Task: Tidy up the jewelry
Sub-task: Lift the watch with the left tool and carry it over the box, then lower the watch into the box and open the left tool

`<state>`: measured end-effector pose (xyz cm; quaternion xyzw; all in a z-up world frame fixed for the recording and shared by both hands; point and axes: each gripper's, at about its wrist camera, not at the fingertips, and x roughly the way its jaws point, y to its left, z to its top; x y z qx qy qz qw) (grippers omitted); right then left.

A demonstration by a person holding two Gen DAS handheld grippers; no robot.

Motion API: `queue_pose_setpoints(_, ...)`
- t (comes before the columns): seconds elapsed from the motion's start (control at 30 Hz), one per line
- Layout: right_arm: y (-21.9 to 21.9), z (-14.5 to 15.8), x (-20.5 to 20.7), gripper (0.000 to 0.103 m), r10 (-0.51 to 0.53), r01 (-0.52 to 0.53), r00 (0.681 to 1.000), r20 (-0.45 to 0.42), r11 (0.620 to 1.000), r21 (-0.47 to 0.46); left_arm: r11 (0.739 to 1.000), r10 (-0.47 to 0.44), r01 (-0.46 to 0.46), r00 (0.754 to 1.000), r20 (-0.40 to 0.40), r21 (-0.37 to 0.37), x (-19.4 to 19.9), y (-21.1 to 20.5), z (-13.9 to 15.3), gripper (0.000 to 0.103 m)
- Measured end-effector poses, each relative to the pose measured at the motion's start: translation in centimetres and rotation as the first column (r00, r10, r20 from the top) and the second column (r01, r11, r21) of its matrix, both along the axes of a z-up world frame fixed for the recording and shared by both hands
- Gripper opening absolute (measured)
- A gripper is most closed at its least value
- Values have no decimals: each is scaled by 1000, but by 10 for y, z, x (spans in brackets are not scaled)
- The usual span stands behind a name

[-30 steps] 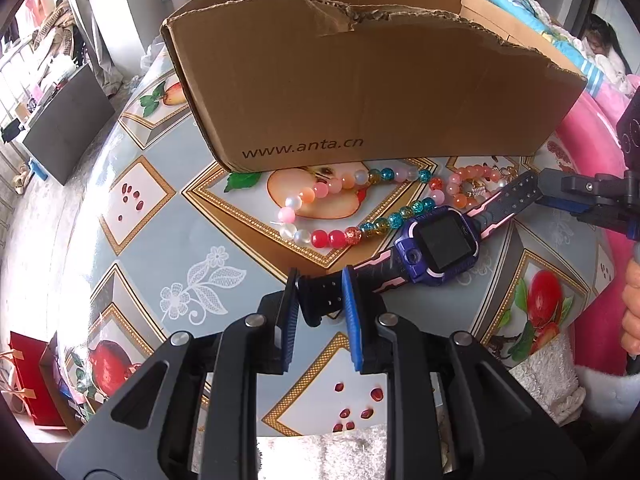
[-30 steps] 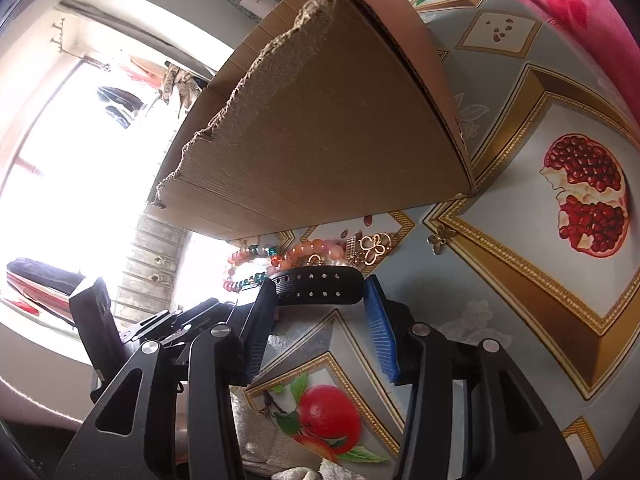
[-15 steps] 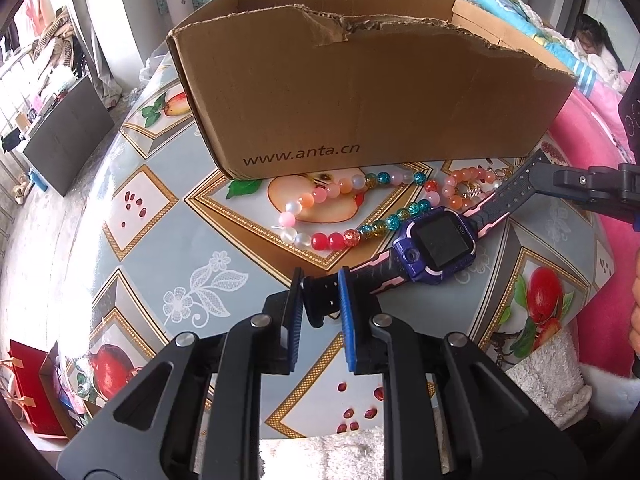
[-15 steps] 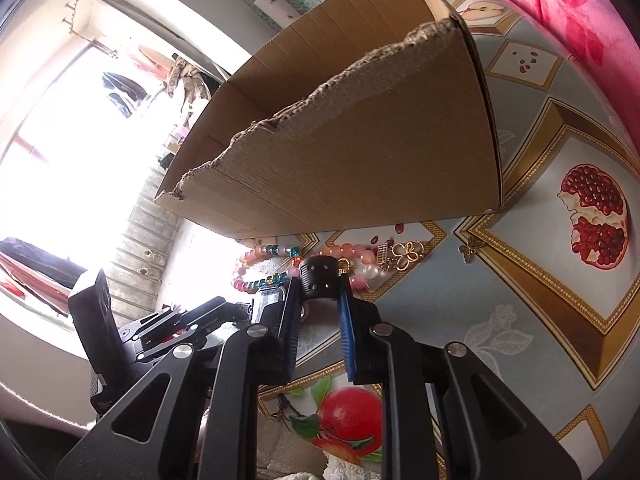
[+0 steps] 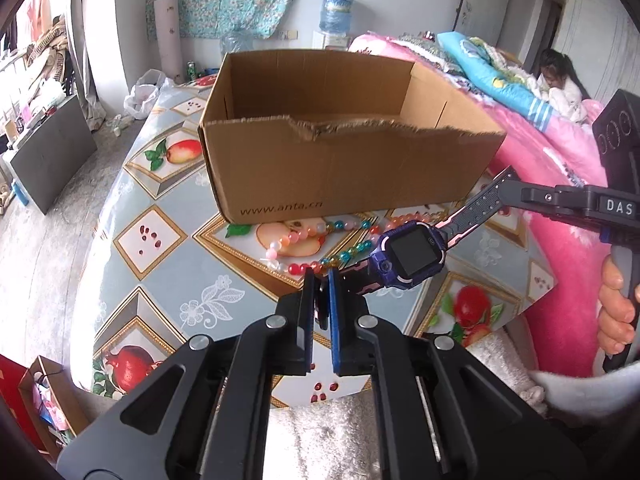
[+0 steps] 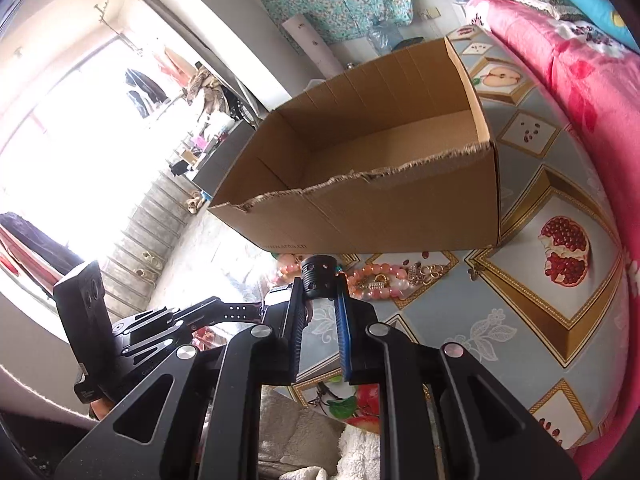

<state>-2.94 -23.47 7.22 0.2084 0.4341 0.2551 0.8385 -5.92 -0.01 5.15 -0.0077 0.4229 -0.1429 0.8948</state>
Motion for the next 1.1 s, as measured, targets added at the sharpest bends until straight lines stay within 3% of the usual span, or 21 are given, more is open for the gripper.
queue_pose_setpoints(0.23,-8,60,11,15,7,-5,990,139,1000,-17,996,-36,44,994,105,-78,15,6,60,6)
queue_pose_setpoints(0.37,-6,89,49,15,15,-1,981,192,998,-70,996,-56,67,986,159,-63,51,-1,92,6)
queue_pose_setpoints(0.47,-7,90,97,15,9,8,986,165,995,-100,996,-67,75,984,162,-42,94,-7,106,6)
queue_pose_setpoints(0.57,-5,74,150,15,3,7,997,75,990,-140,997,-71,70,993,96,7,151,-17,100,5)
queue_pose_setpoints(0.73,4,34,221,15,-7,-8,998,-63,972,-233,995,-70,76,995,-74,72,246,-31,66,1)
queue_pose_setpoints(0.83,8,15,245,15,-25,0,996,-80,956,-294,992,-60,73,990,-132,103,285,-38,48,1)
queue_pose_setpoints(0.93,2,4,264,15,-36,6,994,-104,961,-275,988,-43,67,986,-163,140,309,-46,34,1)
queue_pose_setpoints(1.03,1,12,270,15,-33,10,995,-93,970,-243,991,-44,64,987,-157,121,309,-44,32,1)
queue_pose_setpoints(1.1,3,17,275,15,-9,-8,995,-103,986,-166,993,-41,56,988,-146,105,303,-39,34,1)
